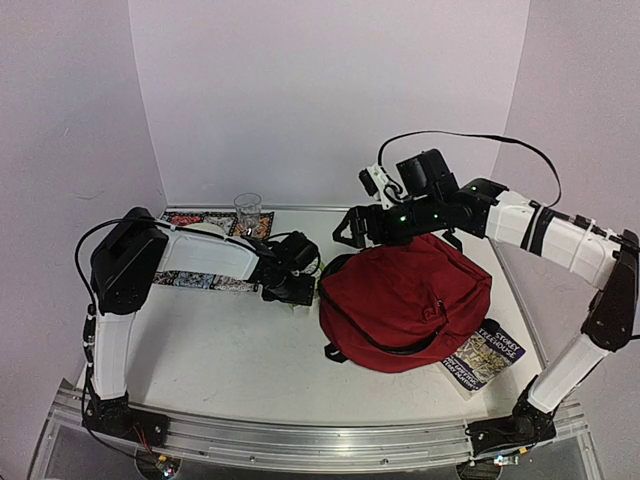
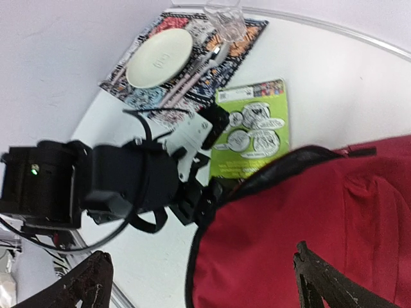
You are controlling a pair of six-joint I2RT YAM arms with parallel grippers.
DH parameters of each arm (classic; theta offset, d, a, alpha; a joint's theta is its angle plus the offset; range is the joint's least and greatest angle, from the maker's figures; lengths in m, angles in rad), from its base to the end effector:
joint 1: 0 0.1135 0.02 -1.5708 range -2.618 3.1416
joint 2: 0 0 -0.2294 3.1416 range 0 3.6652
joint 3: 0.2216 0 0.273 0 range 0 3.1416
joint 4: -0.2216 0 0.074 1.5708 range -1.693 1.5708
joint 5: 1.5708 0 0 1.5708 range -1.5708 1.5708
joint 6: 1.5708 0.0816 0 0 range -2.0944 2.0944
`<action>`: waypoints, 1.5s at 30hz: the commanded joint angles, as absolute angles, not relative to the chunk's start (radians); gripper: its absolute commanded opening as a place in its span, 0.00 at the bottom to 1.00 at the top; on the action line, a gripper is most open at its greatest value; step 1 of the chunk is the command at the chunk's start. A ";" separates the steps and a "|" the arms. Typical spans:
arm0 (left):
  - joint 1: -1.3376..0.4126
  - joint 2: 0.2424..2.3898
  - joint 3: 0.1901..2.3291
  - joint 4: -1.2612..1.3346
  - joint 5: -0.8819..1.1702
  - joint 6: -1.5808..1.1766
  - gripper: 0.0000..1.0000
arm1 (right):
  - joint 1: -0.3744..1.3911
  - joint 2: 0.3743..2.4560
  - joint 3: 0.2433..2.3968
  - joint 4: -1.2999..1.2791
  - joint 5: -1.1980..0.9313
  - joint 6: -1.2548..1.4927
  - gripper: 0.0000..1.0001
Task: Pack the student bag
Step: Move the book to the center of the board.
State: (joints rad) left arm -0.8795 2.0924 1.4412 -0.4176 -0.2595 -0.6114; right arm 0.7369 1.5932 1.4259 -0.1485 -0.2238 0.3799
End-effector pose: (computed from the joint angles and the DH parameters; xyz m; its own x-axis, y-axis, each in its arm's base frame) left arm 0.3069 -0.3380 0.0647 -0.8399 0.1447 -0.5231 0.2245 0.9701 -0.0920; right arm 0.3164 0.3116 0.3100 -0.5145 0.0214 -0.8572 -0.6683 0.6163 0.4165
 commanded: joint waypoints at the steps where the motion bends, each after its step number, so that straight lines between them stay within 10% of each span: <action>1: -0.874 2.054 1.351 -0.508 -0.220 -0.634 0.70 | 0.705 1.736 1.579 -0.126 -0.303 0.388 0.98; 20: -0.797 1.789 1.211 -0.383 -0.053 -0.805 0.79 | 0.632 2.392 2.136 -0.221 -0.304 0.501 0.79; 45: -0.723 1.876 1.162 -0.334 -0.034 -0.835 0.76 | 0.742 2.301 1.723 -0.160 -0.361 0.540 0.30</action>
